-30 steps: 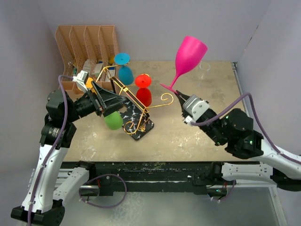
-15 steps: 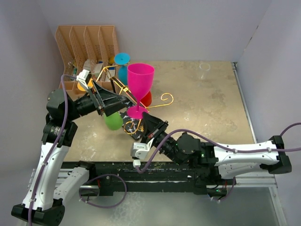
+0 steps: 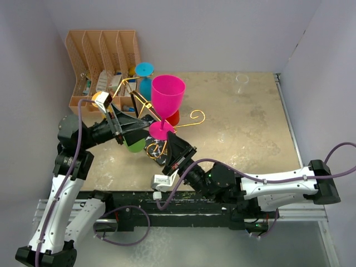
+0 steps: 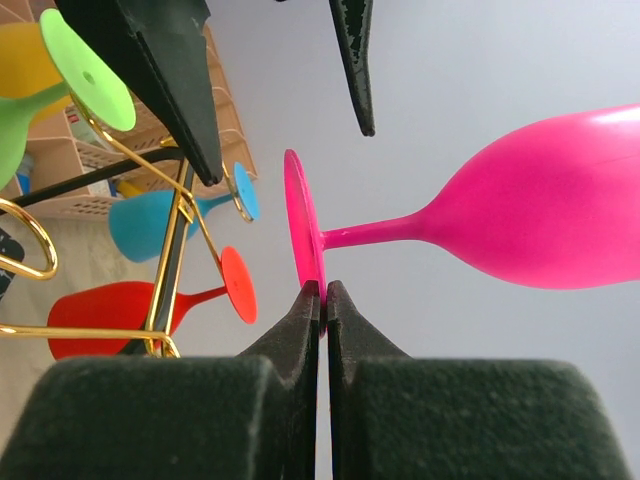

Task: Take the wine glass off the wine glass rack

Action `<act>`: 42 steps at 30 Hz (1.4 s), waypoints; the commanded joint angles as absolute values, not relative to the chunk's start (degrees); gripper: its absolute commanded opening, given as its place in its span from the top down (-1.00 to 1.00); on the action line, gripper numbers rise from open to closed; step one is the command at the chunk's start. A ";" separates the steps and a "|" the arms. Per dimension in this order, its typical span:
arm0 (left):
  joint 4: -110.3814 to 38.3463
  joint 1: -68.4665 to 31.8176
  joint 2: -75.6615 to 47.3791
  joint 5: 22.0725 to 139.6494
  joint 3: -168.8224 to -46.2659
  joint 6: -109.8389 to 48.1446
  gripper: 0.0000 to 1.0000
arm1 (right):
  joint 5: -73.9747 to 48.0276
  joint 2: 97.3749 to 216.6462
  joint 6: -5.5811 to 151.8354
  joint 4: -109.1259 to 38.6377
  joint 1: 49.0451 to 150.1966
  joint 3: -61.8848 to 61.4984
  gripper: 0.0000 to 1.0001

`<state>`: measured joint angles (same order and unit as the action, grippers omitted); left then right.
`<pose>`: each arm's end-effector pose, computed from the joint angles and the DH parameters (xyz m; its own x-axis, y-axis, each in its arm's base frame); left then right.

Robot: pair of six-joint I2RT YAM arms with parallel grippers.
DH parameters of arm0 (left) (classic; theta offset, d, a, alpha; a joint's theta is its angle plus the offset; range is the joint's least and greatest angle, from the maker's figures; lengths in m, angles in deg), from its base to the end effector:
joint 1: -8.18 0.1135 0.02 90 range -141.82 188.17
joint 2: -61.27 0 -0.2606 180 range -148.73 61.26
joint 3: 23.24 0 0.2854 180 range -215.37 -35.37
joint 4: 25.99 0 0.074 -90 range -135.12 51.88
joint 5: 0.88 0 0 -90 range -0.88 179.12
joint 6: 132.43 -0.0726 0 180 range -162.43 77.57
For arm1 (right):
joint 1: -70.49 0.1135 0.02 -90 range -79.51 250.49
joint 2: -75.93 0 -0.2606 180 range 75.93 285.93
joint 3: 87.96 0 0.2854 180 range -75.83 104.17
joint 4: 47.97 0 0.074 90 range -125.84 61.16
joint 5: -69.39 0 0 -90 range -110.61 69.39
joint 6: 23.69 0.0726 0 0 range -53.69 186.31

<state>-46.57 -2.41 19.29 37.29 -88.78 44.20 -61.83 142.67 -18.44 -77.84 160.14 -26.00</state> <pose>0.1926 -0.0941 0.4081 -0.8808 -0.4629 -0.0995 0.1031 0.0177 -0.9945 0.0498 0.3177 0.3837 0.7456 -0.5600 -0.3611 -0.0659 0.4773 -0.8763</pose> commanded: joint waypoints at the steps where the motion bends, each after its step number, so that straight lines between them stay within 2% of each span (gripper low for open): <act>1: -40.21 -2.61 20.85 36.35 -88.07 52.51 -0.35 | -62.66 142.59 -22.70 -88.07 160.73 -26.06 1.00; 7: -40.56 -2.63 21.01 35.90 -87.80 53.99 -0.21 | -62.37 144.26 -25.79 -91.59 161.58 -27.13 1.00; 17: -39.78 -2.64 21.76 35.36 -86.31 55.67 -0.10 | -62.16 147.47 -30.10 -96.37 162.43 -27.86 1.00; 21: -38.82 -2.62 21.99 35.08 -85.67 56.48 0.25 | -62.14 148.78 -31.07 -97.89 162.52 -27.26 1.00; 25: -36.74 -2.59 22.04 34.57 -84.85 57.47 0.95 | -62.36 149.79 -31.63 -98.79 162.52 -26.96 1.00; 26: -36.60 -2.63 22.14 34.55 -84.67 57.58 1.00 | -62.44 149.76 -31.68 -99.12 162.52 -27.03 1.00; 31: -34.18 -2.63 22.80 35.06 -83.24 58.34 1.00 | -63.07 149.12 -31.51 -100.08 162.52 -27.51 1.00; 32: -33.33 -2.64 22.94 35.27 -82.71 58.75 1.00 | -63.53 148.88 -31.44 -100.72 162.49 -27.71 0.94; 35: -28.95 -2.64 23.65 36.33 -80.49 61.35 1.00 | -66.01 147.62 -30.49 -102.65 162.68 -28.45 0.28; 37: -26.14 -2.63 24.06 37.21 -78.73 62.90 1.00 | -68.97 146.11 -29.37 -102.88 163.18 -29.36 0.00; 42: -19.58 -2.63 24.26 39.51 -75.05 65.14 1.00 | -78.71 139.91 -27.74 -102.12 166.38 -33.35 -0.12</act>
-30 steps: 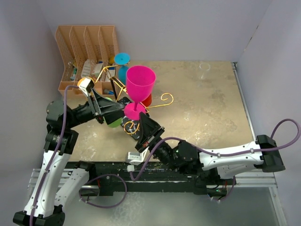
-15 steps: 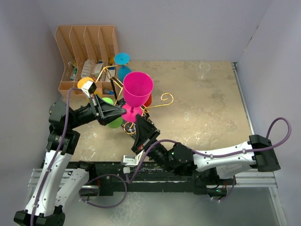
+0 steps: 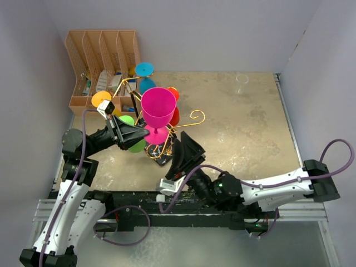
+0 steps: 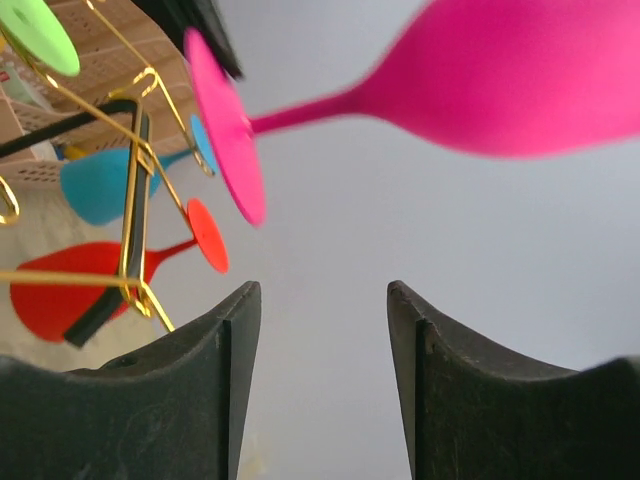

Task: Take the wine glass off the wine glass rack

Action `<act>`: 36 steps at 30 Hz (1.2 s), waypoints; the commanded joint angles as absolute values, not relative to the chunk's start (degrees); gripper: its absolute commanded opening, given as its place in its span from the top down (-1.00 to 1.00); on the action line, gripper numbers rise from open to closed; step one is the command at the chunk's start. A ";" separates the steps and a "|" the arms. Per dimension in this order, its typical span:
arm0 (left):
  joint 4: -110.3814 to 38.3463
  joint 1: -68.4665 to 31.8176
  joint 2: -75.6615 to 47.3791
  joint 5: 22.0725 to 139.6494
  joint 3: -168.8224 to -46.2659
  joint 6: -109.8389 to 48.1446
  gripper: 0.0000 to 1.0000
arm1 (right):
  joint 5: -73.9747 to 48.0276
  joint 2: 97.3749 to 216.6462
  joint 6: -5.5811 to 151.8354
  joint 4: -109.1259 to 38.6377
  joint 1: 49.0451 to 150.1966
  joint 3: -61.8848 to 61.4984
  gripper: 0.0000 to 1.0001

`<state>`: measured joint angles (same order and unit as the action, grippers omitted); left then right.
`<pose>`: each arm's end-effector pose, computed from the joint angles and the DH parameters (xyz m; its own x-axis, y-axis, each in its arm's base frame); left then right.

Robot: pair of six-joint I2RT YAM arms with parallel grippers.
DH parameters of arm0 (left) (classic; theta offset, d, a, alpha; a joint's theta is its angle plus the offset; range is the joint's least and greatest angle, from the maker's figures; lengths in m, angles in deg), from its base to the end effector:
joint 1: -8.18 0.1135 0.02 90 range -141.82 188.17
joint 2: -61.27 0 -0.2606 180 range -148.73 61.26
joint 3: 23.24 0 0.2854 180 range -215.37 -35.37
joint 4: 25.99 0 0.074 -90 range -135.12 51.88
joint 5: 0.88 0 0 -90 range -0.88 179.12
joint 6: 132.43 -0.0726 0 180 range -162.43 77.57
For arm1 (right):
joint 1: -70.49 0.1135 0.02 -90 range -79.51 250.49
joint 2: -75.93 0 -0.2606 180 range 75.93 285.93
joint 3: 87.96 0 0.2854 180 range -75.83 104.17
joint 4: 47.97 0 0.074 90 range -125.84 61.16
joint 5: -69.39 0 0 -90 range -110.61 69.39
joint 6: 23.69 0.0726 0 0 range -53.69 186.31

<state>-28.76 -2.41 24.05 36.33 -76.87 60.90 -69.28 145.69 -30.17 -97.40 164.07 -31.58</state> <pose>0.1868 -0.0937 0.3796 -0.9019 -0.4300 0.0413 0.0245 -0.1464 -0.9889 0.0353 0.3089 0.3637 0.6967 -0.6274 -0.3478 0.0422 0.5199 -0.8532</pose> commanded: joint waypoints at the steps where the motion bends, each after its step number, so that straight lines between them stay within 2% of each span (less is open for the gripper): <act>1: -18.86 -2.57 24.13 39.96 -74.74 64.88 1.00 | -80.98 138.42 -26.94 -100.83 166.93 -33.71 -0.12; 5: -16.94 -2.61 23.42 40.93 -74.71 61.57 1.00 | -87.73 131.78 -19.42 -91.91 167.20 -32.54 -0.12; 8: -19.05 -2.59 23.20 41.05 -75.65 56.97 1.00 | -87.94 128.52 0.39 -66.57 165.03 -24.13 -0.10; 10: -20.53 -2.59 23.48 41.26 -76.09 54.39 1.00 | -86.32 129.15 14.82 -51.19 160.02 -15.29 -0.05; 15: -27.09 -2.63 24.42 41.82 -77.99 47.55 1.00 | -73.38 137.01 42.42 -22.48 140.37 6.91 0.00; 19: -37.81 -2.67 25.22 43.42 -82.19 37.34 1.00 | -68.81 146.71 56.36 -6.25 136.65 23.61 0.01; 23: -47.48 -2.64 25.55 45.38 -86.01 29.23 1.00 | -49.95 156.10 72.08 12.83 129.76 45.82 0.10; 25: -50.72 -2.64 25.66 46.29 -87.35 26.63 1.00 | -41.18 158.06 74.86 16.27 128.81 52.27 0.14; 28: -54.95 -2.64 25.56 47.41 -89.69 23.15 1.00 | -30.80 157.16 77.11 15.80 128.76 54.89 0.14; 36: -64.72 -2.64 25.15 51.84 -94.55 15.76 1.00 | -23.35 153.00 79.50 14.76 128.76 52.40 0.10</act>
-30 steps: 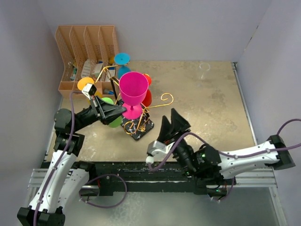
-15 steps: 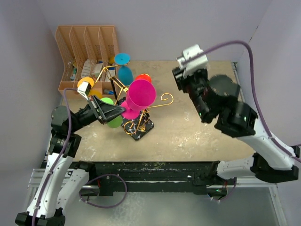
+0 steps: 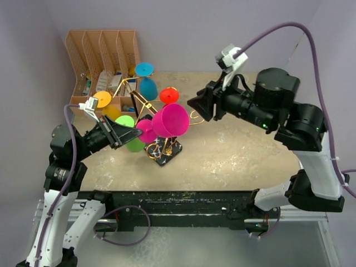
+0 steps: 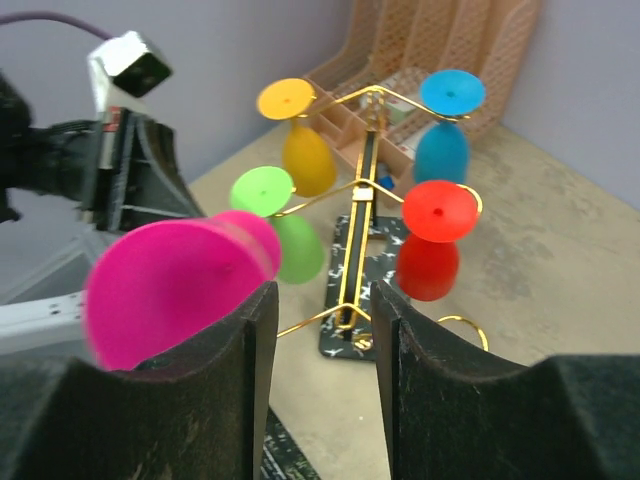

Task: Take the wine glass off the wine glass rack

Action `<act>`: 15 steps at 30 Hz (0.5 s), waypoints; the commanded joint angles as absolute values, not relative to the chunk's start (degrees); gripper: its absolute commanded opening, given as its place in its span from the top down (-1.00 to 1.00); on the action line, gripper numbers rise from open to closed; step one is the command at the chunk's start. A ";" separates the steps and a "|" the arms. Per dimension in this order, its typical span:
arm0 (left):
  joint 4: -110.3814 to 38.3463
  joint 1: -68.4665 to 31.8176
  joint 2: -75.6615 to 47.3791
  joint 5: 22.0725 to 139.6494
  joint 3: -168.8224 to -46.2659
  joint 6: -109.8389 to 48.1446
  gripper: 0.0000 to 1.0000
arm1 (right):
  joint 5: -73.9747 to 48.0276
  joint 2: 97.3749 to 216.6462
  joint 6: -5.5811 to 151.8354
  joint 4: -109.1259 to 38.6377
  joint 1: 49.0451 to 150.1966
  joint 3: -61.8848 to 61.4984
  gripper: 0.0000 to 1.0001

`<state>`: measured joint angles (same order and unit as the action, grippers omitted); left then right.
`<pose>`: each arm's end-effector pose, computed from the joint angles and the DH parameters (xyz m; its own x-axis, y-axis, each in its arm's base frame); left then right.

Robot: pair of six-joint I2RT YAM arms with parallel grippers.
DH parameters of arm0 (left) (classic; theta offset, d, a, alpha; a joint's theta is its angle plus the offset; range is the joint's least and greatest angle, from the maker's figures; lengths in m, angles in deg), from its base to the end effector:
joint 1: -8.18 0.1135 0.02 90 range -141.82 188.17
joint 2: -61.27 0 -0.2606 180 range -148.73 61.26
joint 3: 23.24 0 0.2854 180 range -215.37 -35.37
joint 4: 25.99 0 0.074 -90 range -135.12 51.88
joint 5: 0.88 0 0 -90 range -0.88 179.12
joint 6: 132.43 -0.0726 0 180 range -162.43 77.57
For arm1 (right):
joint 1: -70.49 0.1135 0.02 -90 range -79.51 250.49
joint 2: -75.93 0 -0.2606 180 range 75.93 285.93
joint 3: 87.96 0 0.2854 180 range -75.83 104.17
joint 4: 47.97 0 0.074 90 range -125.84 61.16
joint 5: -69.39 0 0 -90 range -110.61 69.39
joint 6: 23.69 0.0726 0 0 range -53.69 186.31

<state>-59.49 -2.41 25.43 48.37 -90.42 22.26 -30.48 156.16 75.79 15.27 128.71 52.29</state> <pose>0.1696 -0.0799 0.4097 -0.7213 -0.5618 -0.4050 0.3001 0.2734 -0.9139 0.1495 0.2176 0.6094 -0.1523 0.0623 -0.9864 -0.7323 0.6631 0.1549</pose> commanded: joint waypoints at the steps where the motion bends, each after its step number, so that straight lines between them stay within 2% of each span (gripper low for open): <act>1: -65.17 -2.64 25.07 52.14 -95.02 15.36 1.00 | -23.26 152.54 79.77 14.64 128.77 52.06 0.10; 15: -64.75 -2.62 24.63 52.00 -96.94 15.20 1.00 | -21.23 155.21 79.53 15.23 128.77 50.08 0.05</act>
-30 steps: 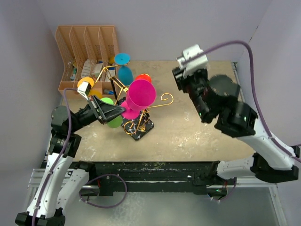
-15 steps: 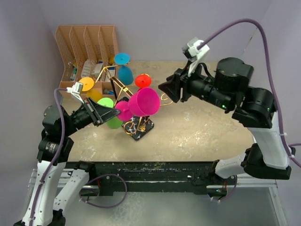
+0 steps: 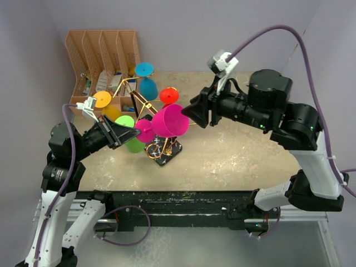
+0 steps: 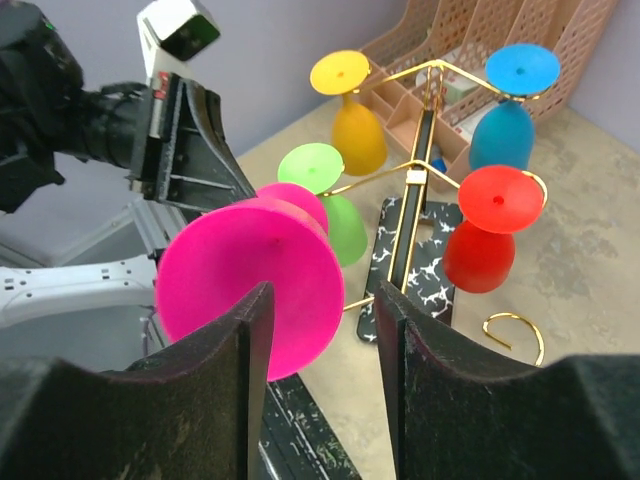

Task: Take the wine glass off the wine glass rack

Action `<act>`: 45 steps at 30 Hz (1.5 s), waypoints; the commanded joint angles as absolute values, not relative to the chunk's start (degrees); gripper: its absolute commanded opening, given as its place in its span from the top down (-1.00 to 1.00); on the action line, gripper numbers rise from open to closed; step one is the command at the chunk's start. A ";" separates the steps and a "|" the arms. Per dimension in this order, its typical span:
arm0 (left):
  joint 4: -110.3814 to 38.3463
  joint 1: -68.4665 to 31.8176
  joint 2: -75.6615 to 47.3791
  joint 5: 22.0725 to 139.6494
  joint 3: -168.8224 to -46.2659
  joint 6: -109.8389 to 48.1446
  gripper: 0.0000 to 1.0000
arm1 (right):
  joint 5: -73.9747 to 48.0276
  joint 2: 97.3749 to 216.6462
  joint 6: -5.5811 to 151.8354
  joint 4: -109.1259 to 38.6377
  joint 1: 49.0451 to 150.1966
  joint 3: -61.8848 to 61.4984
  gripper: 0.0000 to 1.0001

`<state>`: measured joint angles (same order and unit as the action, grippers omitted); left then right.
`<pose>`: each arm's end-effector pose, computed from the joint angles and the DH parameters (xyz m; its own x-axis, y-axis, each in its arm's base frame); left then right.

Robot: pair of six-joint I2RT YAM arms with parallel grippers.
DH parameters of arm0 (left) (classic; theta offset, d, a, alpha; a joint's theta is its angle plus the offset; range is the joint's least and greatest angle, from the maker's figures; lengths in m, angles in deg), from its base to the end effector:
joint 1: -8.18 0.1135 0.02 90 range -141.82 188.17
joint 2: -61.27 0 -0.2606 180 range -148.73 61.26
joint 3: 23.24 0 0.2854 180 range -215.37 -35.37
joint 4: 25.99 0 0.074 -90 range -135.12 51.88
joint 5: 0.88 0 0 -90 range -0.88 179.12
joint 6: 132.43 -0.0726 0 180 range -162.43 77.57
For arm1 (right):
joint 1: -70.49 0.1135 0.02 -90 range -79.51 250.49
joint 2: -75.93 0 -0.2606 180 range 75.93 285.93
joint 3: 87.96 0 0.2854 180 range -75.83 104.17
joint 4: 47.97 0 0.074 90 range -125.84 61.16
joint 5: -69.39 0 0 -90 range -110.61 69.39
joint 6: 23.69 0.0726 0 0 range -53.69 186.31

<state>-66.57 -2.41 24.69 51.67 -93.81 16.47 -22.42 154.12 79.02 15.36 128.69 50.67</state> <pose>0.1670 -0.0761 0.4132 -0.6916 -0.5622 -0.4534 0.2855 0.3638 -0.8867 0.1357 0.2145 0.6094 -0.2092 0.0800 -0.9746 -0.8066 0.5494 0.2182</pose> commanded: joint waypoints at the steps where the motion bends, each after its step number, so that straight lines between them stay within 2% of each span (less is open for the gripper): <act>1: -64.71 -2.63 24.62 51.92 -97.01 15.17 1.00 | -21.31 155.49 79.49 15.35 128.77 49.96 0.03; 7: -64.34 -2.64 24.53 51.60 -97.21 15.16 1.00 | -21.03 156.82 79.22 15.51 128.72 48.60 0.03; 9: -63.95 -2.59 24.53 51.40 -97.16 15.36 1.00 | -20.93 156.95 79.18 15.36 128.76 48.31 0.12; 11: -63.64 -2.62 24.52 51.32 -97.20 15.44 1.00 | -20.36 157.17 79.19 15.23 128.77 48.10 0.34; 15: -63.57 -2.61 24.20 51.18 -97.24 15.28 1.00 | -20.48 157.83 79.18 15.50 128.77 48.51 0.99; 18: -63.77 -2.63 23.97 51.61 -97.17 14.83 0.97 | -22.72 158.37 79.19 15.96 128.76 49.58 1.00; 20: -63.99 -2.63 23.84 51.96 -97.23 14.46 0.68 | -24.72 158.92 79.09 16.50 128.77 50.98 1.00; 25: -64.84 -2.64 22.95 52.90 -98.07 12.58 0.12 | -29.14 159.29 78.58 15.91 127.63 54.31 1.00; 28: -64.87 -2.64 22.30 53.34 -98.73 12.18 0.03 | -30.00 158.55 78.53 14.36 125.88 55.21 1.00; 31: -64.72 -2.64 21.51 54.37 -99.72 12.23 -0.27 | -32.07 158.20 78.54 13.64 124.32 56.24 1.00; 35: -66.62 -2.64 21.30 55.98 -101.00 10.15 -0.44 | -42.98 158.37 75.83 12.92 120.66 59.10 1.00; 37: -67.48 -2.63 21.80 56.98 -100.99 8.96 -0.46 | -47.77 158.79 73.92 10.90 114.74 59.05 1.00; 41: -70.17 -2.64 23.31 60.60 -101.34 5.10 -0.48 | -47.62 163.80 75.48 10.64 100.09 62.95 1.00; 45: -76.33 -2.63 25.53 68.31 -103.43 -1.96 -0.49 | -40.22 168.81 81.44 10.27 81.55 64.20 1.00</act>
